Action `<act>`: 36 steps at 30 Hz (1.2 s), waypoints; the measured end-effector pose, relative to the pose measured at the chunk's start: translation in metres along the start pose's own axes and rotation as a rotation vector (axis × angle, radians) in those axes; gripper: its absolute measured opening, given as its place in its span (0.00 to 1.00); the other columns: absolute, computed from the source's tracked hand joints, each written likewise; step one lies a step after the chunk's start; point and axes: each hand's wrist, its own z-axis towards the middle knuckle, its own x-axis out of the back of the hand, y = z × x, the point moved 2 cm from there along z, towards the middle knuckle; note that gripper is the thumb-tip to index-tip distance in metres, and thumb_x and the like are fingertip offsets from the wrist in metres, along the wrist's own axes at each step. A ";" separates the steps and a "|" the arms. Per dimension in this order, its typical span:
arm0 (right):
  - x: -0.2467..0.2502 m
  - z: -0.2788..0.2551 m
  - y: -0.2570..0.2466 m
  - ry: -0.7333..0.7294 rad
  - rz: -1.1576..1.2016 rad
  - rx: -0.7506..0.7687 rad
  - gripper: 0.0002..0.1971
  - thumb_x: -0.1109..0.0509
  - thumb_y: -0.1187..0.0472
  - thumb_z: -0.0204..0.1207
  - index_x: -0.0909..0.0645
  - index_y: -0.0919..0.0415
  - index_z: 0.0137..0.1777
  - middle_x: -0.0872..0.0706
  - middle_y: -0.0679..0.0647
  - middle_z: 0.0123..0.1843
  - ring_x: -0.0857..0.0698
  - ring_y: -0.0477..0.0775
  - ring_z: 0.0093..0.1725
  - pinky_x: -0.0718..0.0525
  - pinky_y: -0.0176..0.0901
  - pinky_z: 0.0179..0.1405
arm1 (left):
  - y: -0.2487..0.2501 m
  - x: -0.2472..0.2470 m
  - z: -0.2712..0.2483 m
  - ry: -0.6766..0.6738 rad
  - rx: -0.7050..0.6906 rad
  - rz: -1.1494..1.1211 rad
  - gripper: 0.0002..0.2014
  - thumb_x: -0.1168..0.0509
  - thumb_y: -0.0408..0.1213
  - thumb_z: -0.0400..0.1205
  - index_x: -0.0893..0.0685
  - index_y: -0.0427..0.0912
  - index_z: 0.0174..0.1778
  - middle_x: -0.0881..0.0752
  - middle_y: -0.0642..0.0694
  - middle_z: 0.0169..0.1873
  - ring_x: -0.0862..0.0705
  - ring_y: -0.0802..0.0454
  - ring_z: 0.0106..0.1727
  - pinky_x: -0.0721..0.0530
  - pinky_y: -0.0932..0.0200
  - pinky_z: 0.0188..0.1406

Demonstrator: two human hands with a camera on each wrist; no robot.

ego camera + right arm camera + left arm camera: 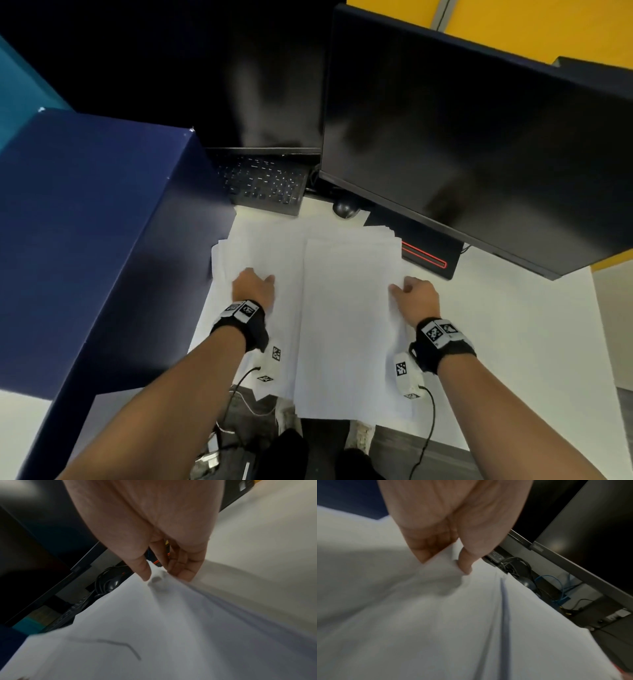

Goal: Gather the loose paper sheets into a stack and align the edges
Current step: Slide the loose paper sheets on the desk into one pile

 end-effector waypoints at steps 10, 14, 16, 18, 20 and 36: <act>0.005 -0.020 0.026 -0.048 -0.087 -0.004 0.13 0.31 0.53 0.79 0.24 0.62 0.40 0.16 0.67 0.48 0.21 0.59 0.42 0.29 0.40 0.42 | 0.017 -0.028 -0.040 -0.197 -0.145 0.169 0.27 0.43 0.54 0.87 0.21 0.34 0.70 0.15 0.35 0.66 0.17 0.37 0.66 0.19 0.51 0.66; -0.016 -0.049 0.033 -0.120 -0.144 0.033 0.15 0.31 0.59 0.80 0.21 0.68 0.61 0.19 0.66 0.58 0.18 0.65 0.59 0.22 0.45 0.56 | -0.007 -0.045 -0.055 -0.296 -0.254 0.328 0.16 0.41 0.44 0.88 0.19 0.33 0.57 0.15 0.35 0.61 0.16 0.39 0.62 0.20 0.54 0.59; -0.020 -0.059 0.040 -0.110 -0.117 -0.008 0.20 0.32 0.64 0.79 0.24 0.69 0.69 0.19 0.66 0.64 0.19 0.65 0.65 0.23 0.45 0.63 | -0.010 -0.054 -0.066 -0.315 -0.305 0.328 0.12 0.41 0.41 0.88 0.23 0.39 0.42 0.14 0.36 0.55 0.15 0.41 0.55 0.21 0.57 0.51; -0.013 -0.064 0.048 -0.104 -0.027 -0.074 0.24 0.31 0.63 0.76 0.25 0.66 0.72 0.17 0.64 0.65 0.18 0.65 0.66 0.23 0.47 0.65 | -0.015 -0.056 -0.070 -0.320 -0.326 0.307 0.14 0.39 0.43 0.87 0.26 0.44 0.36 0.15 0.41 0.48 0.15 0.42 0.54 0.22 0.58 0.48; -0.003 -0.060 0.056 -0.067 0.031 -0.138 0.27 0.28 0.59 0.75 0.26 0.65 0.73 0.15 0.64 0.64 0.17 0.64 0.64 0.22 0.48 0.66 | -0.019 -0.041 -0.064 -0.243 -0.296 0.225 0.13 0.34 0.49 0.83 0.16 0.42 0.50 0.14 0.42 0.52 0.15 0.42 0.58 0.18 0.56 0.56; -0.016 0.011 -0.009 -0.010 0.145 -0.072 0.19 0.29 0.57 0.75 0.18 0.61 0.66 0.13 0.62 0.60 0.14 0.64 0.57 0.18 0.47 0.57 | 0.010 -0.014 0.001 -0.074 -0.040 -0.144 0.31 0.32 0.51 0.82 0.24 0.34 0.77 0.20 0.36 0.73 0.21 0.36 0.74 0.22 0.46 0.74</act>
